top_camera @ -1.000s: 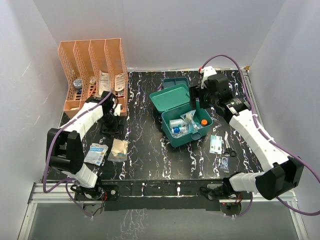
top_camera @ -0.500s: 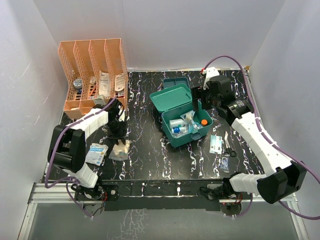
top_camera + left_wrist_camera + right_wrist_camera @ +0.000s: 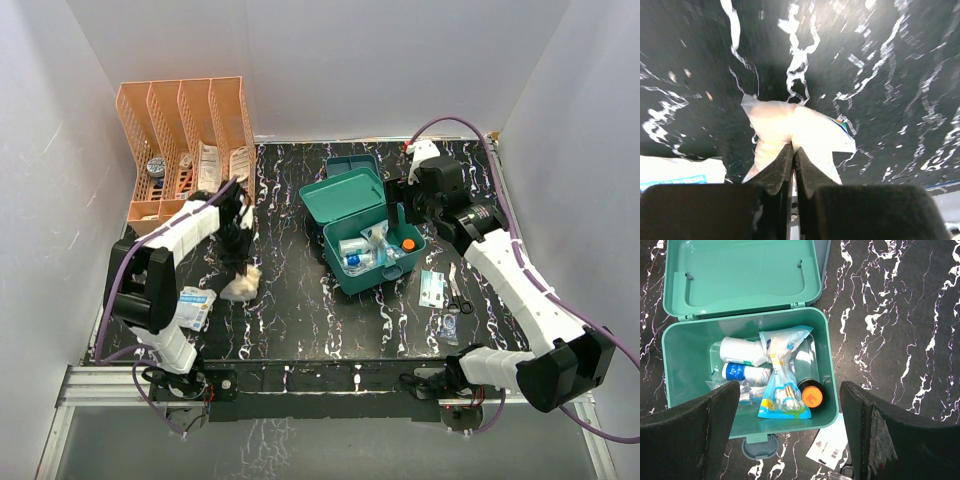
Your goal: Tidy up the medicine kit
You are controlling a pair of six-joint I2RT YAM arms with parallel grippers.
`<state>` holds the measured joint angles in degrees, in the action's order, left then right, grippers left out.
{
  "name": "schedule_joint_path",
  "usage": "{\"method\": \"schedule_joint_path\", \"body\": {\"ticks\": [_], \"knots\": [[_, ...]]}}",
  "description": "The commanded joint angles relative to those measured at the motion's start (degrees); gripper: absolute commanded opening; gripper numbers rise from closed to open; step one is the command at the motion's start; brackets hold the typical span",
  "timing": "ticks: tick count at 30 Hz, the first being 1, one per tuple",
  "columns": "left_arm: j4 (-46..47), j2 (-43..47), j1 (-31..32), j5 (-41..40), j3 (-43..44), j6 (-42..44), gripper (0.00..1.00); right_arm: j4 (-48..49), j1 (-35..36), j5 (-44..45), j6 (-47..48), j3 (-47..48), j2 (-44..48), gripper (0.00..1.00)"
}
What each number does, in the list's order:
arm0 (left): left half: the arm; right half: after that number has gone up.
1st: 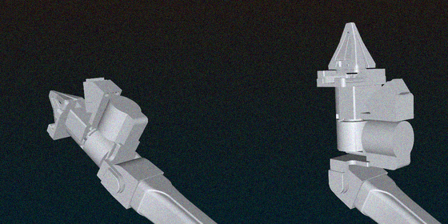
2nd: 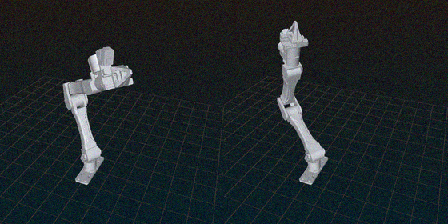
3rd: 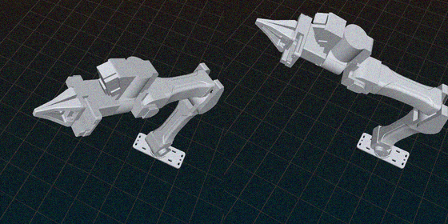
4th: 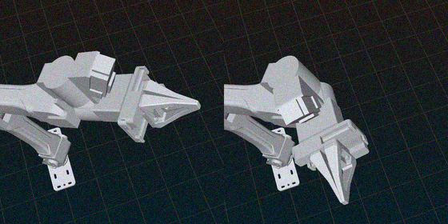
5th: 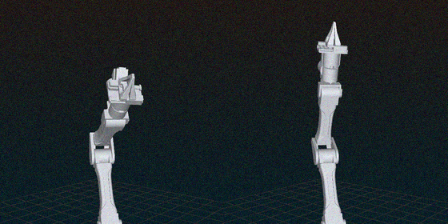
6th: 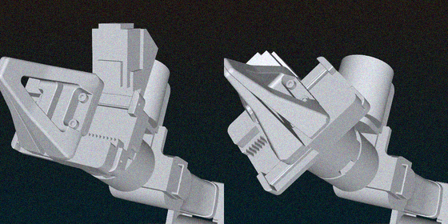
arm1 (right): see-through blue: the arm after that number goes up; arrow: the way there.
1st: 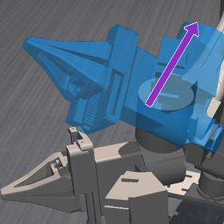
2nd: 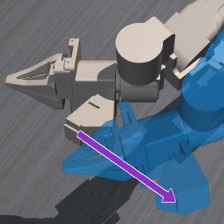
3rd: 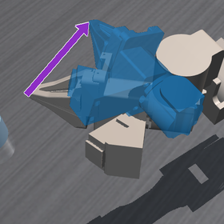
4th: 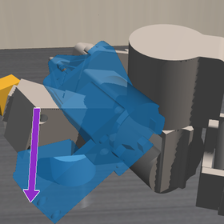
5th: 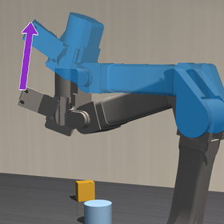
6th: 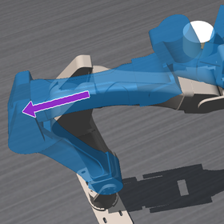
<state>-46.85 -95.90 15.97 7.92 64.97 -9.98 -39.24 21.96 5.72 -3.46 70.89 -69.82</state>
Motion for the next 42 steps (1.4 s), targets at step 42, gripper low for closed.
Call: {"method": "schedule_joint_path", "body": {"ticks": [42], "knots": [[9.93, -19.29, 28.95, -9.93, 51.28, -44.55, 0.00, 6.46, -9.76, 15.19, -6.01, -6.43, 4.51, 0.98]]}}
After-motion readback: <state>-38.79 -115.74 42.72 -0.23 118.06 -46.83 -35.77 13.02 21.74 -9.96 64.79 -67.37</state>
